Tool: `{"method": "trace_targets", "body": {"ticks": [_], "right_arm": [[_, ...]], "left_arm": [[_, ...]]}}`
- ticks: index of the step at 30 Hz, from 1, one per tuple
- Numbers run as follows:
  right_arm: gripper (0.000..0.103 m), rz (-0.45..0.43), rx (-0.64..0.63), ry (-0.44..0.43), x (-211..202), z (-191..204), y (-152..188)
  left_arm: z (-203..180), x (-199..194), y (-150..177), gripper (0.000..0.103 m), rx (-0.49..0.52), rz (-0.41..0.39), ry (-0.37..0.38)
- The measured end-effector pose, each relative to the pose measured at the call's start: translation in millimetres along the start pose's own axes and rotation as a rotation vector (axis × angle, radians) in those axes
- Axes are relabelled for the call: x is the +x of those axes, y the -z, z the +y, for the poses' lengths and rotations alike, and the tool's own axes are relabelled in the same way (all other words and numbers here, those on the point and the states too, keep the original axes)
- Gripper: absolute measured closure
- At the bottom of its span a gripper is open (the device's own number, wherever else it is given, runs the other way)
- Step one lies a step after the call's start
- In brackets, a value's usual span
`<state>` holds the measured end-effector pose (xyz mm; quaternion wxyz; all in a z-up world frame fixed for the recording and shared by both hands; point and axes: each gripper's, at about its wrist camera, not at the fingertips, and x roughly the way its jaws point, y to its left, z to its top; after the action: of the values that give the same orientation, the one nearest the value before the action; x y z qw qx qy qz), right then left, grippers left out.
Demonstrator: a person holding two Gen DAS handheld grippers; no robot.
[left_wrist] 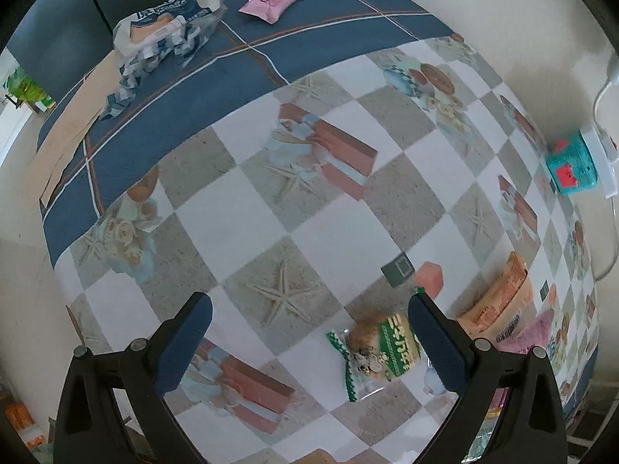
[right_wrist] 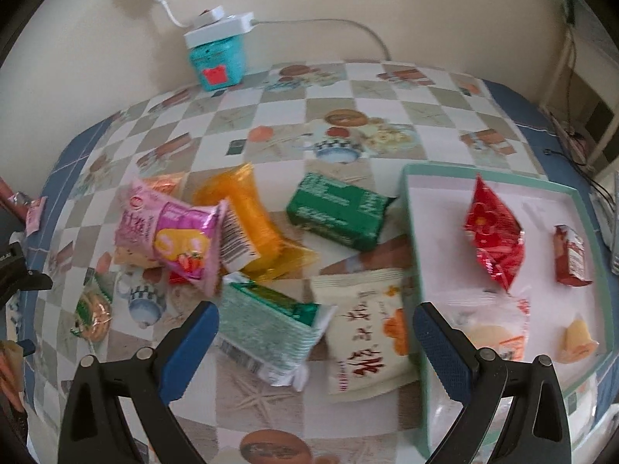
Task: Organize snacks
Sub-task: 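Grasp the green-wrapped round cookie with the left tool while the right tool grasps the green striped pack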
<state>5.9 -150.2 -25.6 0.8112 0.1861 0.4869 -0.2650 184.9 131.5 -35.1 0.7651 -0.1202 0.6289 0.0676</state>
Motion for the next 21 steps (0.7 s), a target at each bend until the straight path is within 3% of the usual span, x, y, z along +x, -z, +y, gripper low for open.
{"method": "trace_targets", "body": {"ticks": [7, 14, 21], "right_arm": [[0.001, 0.015, -0.08, -0.025, 4.0, 18.8, 2.6], [0.001, 0.033, -0.213, 0.002, 13.5, 40.8, 12.2], [0.001, 0.082, -0.229, 0.026, 32.0, 38.9, 21.4]], "left_arm": [[-23.1, 5.8, 6.8, 0.002, 0.116, 0.029, 0.019], [-50.8, 29.4, 20.2, 0.002, 0.23, 0.076, -0.017], [-72.2, 43.6, 29.4, 0.002, 0.295, 0.092, -0.037]]}}
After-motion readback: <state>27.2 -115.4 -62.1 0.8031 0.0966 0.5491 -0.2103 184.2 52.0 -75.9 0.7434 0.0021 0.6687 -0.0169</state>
